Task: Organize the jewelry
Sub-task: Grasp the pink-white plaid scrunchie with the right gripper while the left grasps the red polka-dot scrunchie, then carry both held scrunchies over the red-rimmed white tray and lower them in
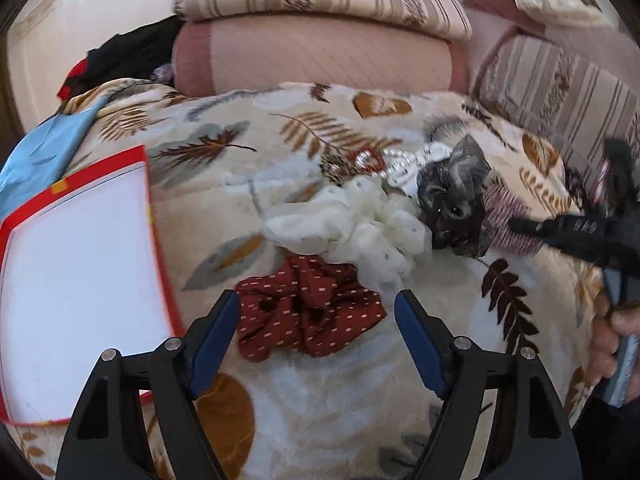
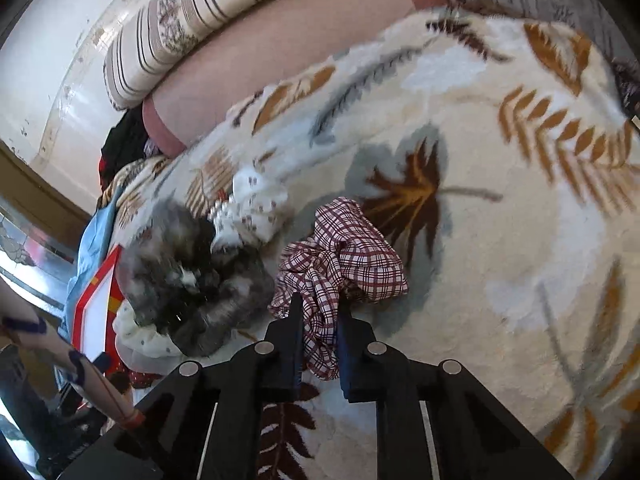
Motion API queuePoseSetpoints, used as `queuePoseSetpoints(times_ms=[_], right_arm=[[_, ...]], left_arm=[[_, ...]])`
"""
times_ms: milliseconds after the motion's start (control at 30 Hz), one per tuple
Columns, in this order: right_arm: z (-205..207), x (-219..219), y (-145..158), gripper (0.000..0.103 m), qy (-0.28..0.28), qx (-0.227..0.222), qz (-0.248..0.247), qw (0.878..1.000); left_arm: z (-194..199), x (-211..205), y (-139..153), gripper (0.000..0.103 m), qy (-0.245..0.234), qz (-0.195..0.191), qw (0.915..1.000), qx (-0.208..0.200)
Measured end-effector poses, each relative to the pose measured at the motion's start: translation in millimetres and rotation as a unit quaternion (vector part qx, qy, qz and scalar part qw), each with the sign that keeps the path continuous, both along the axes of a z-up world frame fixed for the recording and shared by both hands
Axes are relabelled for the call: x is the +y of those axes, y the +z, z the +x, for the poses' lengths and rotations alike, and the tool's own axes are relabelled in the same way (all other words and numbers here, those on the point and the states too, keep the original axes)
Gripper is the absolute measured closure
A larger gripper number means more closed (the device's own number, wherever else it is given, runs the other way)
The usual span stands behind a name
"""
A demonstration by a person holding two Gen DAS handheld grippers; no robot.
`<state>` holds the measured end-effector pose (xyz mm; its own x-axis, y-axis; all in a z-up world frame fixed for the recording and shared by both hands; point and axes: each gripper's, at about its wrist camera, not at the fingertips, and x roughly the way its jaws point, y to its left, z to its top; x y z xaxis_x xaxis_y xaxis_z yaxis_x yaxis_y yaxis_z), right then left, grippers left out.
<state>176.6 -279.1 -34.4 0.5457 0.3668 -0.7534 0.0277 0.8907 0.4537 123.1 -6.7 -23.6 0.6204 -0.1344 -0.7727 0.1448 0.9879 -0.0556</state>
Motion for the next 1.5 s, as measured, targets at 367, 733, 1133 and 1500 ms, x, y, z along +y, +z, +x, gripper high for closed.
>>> queuePoseSetpoints(times_ms=[367, 733, 1133, 1500], right_arm=[[-12, 2, 27, 0.088, 0.008, -0.060, -0.012, 0.998], [-39, 17, 65, 0.088, 0.027, -0.165, -0.038, 0.985], [-44, 32, 69, 0.088, 0.055, -0.184, -0.051, 0.980], [-41, 40, 66, 0.088, 0.055, -0.177, -0.044, 0.982]], left_arm=[[9, -11, -20, 0.091, -0.009, 0.048, 0.9987, 0.017], [-24, -5, 33, 0.102, -0.040, -0.039, 0.9939, -0.095], [-22, 3, 32, 0.051, -0.029, -0.035, 0.9978, -0.047], [-45, -3, 1, 0.028, -0.078, 0.012, 0.9968, 0.011]])
